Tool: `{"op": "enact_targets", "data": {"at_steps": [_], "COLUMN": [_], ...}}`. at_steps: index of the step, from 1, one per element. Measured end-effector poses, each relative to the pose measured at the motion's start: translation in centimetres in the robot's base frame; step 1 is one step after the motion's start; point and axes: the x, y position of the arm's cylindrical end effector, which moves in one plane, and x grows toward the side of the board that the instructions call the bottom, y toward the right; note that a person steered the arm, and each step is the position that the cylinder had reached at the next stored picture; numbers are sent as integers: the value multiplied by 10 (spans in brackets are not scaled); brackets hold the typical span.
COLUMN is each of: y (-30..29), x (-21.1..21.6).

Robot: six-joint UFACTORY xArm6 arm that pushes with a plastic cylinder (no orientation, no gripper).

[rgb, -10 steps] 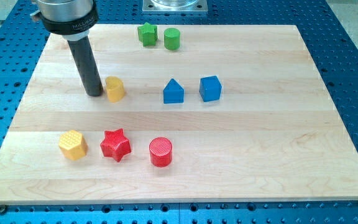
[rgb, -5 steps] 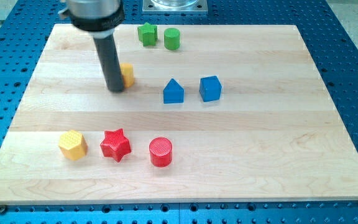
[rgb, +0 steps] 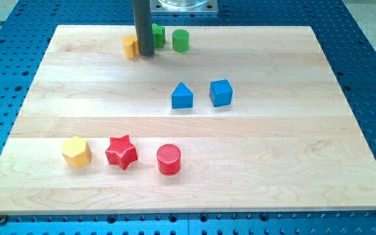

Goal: Place the yellow heart at the left side of the green star

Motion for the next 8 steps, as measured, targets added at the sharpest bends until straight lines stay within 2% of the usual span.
{"op": "enact_targets", "data": {"at_steps": [3,4,6,8], "y": [-103,-122,-67,-49], "x": [34,1,-6,-29]}}
